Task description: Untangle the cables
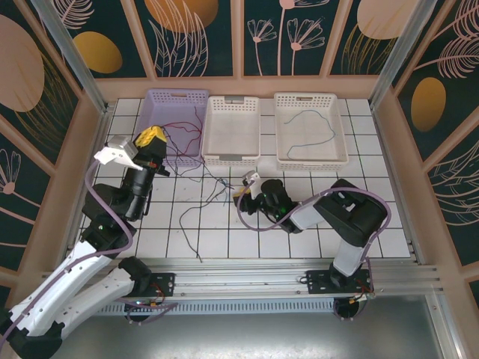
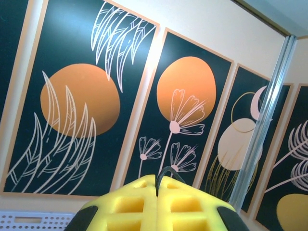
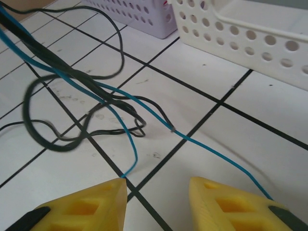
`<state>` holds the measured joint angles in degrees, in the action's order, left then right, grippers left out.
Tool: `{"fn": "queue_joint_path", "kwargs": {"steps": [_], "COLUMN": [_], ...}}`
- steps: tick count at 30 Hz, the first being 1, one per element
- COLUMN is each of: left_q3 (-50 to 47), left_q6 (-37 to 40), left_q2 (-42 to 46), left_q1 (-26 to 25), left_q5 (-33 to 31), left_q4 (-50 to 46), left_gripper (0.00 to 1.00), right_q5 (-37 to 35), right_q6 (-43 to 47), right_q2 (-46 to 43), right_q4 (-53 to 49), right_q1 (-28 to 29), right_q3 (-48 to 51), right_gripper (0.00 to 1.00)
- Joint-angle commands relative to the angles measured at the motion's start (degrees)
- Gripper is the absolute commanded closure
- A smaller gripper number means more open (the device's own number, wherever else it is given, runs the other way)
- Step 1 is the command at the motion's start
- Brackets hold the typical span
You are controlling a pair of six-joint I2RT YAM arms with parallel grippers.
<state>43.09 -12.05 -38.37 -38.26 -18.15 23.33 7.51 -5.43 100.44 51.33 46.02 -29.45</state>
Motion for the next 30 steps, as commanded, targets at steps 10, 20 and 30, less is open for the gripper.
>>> {"fn": "queue_joint_path", "kwargs": {"steps": [10, 20, 30], "left_q3": [5.3, 7.3, 8.7], "left_q6": [-7.1, -10.0, -12.0], "left_q2": [-0.9, -3.1, -4.4], "left_q1": [0.2, 0.1, 0.1], "left_q5": [3.1, 4.0, 5.7], "left_q4": [-2.0, -3.7, -4.8], "left_gripper": [1.00, 1.00, 1.00], "right_q5": [-3.8, -6.2, -11.2], "right_q6": [5.6, 8.9, 13.2], "right_q2": [-8.2, -10.6, -7.7], "right_q4": [4.3, 3.1, 2.9], "right_q1": [4.8, 9.6, 10.6], "right_q3": [0.7, 2.8, -0.6], "right_gripper": [0.60, 0.59, 0.58]}}
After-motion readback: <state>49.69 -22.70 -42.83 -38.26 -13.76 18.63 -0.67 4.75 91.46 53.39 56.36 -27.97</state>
